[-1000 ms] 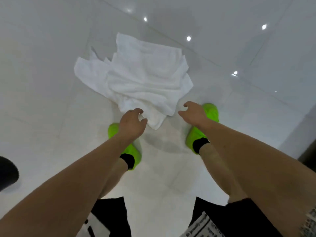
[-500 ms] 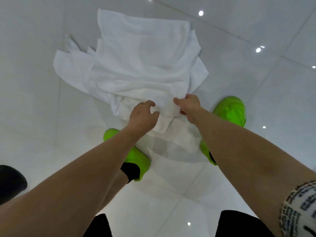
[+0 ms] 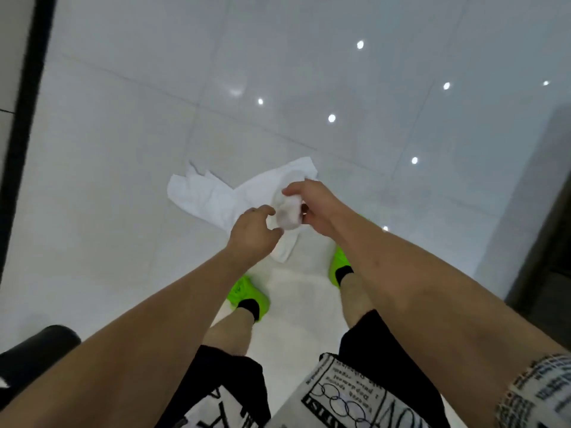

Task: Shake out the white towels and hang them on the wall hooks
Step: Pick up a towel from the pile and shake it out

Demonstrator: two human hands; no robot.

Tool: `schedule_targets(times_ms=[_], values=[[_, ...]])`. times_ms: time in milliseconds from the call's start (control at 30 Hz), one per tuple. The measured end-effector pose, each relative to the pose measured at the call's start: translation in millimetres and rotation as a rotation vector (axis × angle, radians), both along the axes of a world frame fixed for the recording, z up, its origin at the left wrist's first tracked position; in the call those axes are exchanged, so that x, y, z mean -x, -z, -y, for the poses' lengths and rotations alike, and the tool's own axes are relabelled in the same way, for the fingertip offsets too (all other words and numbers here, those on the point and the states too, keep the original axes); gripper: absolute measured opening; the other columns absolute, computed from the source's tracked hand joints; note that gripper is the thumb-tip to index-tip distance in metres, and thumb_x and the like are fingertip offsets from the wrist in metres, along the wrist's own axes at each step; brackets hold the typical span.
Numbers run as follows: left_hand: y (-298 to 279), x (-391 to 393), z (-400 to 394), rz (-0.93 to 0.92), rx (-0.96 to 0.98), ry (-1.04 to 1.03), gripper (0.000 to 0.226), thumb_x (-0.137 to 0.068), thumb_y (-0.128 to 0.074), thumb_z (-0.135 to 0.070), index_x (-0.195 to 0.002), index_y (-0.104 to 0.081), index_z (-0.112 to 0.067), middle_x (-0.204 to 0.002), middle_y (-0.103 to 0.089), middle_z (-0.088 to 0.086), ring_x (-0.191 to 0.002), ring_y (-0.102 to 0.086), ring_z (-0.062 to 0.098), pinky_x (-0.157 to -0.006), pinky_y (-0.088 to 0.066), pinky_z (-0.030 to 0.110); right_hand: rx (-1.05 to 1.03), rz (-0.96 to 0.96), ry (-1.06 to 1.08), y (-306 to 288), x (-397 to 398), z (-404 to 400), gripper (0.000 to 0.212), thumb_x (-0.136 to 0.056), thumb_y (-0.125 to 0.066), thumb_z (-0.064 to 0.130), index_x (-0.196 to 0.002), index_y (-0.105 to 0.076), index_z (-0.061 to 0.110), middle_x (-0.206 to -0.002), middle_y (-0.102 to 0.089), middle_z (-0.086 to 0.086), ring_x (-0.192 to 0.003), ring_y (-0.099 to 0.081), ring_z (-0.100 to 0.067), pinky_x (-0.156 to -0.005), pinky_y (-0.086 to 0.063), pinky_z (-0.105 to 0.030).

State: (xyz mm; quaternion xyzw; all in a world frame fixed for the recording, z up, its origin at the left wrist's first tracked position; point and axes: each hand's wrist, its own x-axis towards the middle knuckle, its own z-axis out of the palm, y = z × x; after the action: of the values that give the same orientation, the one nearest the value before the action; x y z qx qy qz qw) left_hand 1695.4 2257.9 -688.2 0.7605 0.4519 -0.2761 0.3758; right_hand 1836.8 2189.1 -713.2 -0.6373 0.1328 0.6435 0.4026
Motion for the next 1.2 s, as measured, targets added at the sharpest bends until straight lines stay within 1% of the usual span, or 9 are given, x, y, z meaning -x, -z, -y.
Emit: schedule_targets(times_ms=[100,200,400,500,600,767,933,1067,1200], values=[[-76.7,-14.2,-11.3,0.07,-0.044,-0.005,0.051,-0.085,-0.069,-0.033,-0.132,-0.055,-0.02,-0.128,-0.058,0.005,-0.114,-0.057,0.022,-0.09,-0.044,0.031,-0.033,0.152,-0.041,-88.3,-13.8,-12.6,0.021,-0.077,-0.077,0.017,-0.084,-0.058,0.013,-0.074,-0.06,-0.002,-0.068,-0.058,-0.018,-0.059,-0.043,-0.028],[-150.7,-24.2,-28.5,0.181,-0.094,-0.007,0.052,-0.085,-0.069,-0.029,-0.134,-0.054,-0.019,-0.132,-0.055,0.007,-0.119,-0.053,0.023,-0.089,-0.041,0.028,-0.004,0.386,-0.037,-175.0,-21.7,-25.1,0.046,-0.065,-0.09,0.018,-0.056,-0.044,0.017,-0.046,-0.046,0.01,-0.048,-0.048,-0.012,-0.049,-0.039,-0.023],[-304.9,-42.7,-67.0,0.462,-0.217,0.115,0.064,-0.081,-0.073,-0.032,-0.138,-0.049,-0.019,-0.136,-0.05,0.005,-0.115,-0.053,0.021,-0.081,-0.04,0.027,-0.063,0.666,0.197,-355.8,-16.6,-34.0,0.045,-0.08,-0.077,0.042,-0.109,-0.068,0.009,-0.105,-0.063,0.002,-0.1,-0.058,-0.022,-0.089,-0.047,-0.036],[-376.3,-44.2,-64.2,0.677,-0.278,0.295,0.066,-0.077,-0.076,-0.04,-0.136,-0.05,-0.022,-0.135,-0.052,0.001,-0.119,-0.051,0.021,-0.09,-0.044,0.03,-0.209,0.714,0.455,-432.7,-4.8,-24.6,0.025,-0.086,-0.072,0.025,-0.1,-0.068,0.005,-0.094,-0.066,-0.006,-0.08,-0.06,-0.019,-0.07,-0.05,-0.029],[-427.1,-38.0,-42.9,0.828,-0.291,0.403,0.053,-0.073,-0.076,-0.046,-0.115,-0.053,-0.024,-0.111,-0.058,-0.003,-0.098,-0.055,0.018,-0.075,-0.044,0.03,-0.313,0.736,0.696,-491.8,18.8,-6.8,0.011,-0.082,-0.059,-0.002,-0.089,-0.067,-0.005,-0.08,-0.065,-0.016,-0.064,-0.059,-0.022,-0.05,-0.047,-0.026],[-490.3,-21.9,-8.3,1.018,-0.458,0.472,0.046,-0.082,-0.067,-0.044,-0.117,-0.05,-0.02,-0.102,-0.052,-0.005,-0.089,-0.05,0.017,-0.073,-0.041,0.033,-0.408,0.845,0.841,-562.1,65.8,31.1,0.035,-0.071,-0.045,-0.021,-0.094,-0.069,-0.012,-0.081,-0.068,-0.018,-0.075,-0.067,-0.026,-0.064,-0.057,-0.03],[-553.3,-19.4,48.8,1.117,-0.597,0.573,0.018,-0.088,-0.045,-0.024,-0.091,-0.06,-0.016,-0.084,-0.062,0.004,-0.075,-0.056,0.027,-0.056,-0.041,0.033,-0.376,1.091,0.805,-615.7,92.8,99.5,0.038,-0.069,-0.047,-0.025,-0.083,-0.072,0.0,-0.087,-0.071,-0.018,-0.086,-0.07,-0.029,-0.076,-0.061,-0.037],[-588.6,-15.4,136.9,1.205,-0.508,0.709,0.016,-0.085,-0.049,-0.023,-0.081,-0.064,-0.02,-0.077,-0.062,0.002,-0.075,-0.057,0.026,-0.06,-0.04,0.03,-0.139,1.335,0.72,-638.4,116.3,191.6,0.023,-0.074,-0.074,-0.009,-0.077,-0.075,0.014,-0.088,-0.072,-0.005,-0.088,-0.069,-0.02,-0.074,-0.06,-0.029],[-603.9,-6.7,252.5,1.245,-0.284,0.768,0.021,-0.083,-0.051,-0.023,-0.089,-0.071,-0.022,-0.087,-0.066,-0.001,-0.083,-0.059,0.02,-0.062,-0.041,0.026,0.076,1.544,0.687,-648.0,150.5,310.6,0.024,-0.081,-0.064,0.004,-0.07,-0.071,0.023,-0.079,-0.071,0.002,-0.082,-0.067,-0.014,-0.063,-0.05,-0.021]])
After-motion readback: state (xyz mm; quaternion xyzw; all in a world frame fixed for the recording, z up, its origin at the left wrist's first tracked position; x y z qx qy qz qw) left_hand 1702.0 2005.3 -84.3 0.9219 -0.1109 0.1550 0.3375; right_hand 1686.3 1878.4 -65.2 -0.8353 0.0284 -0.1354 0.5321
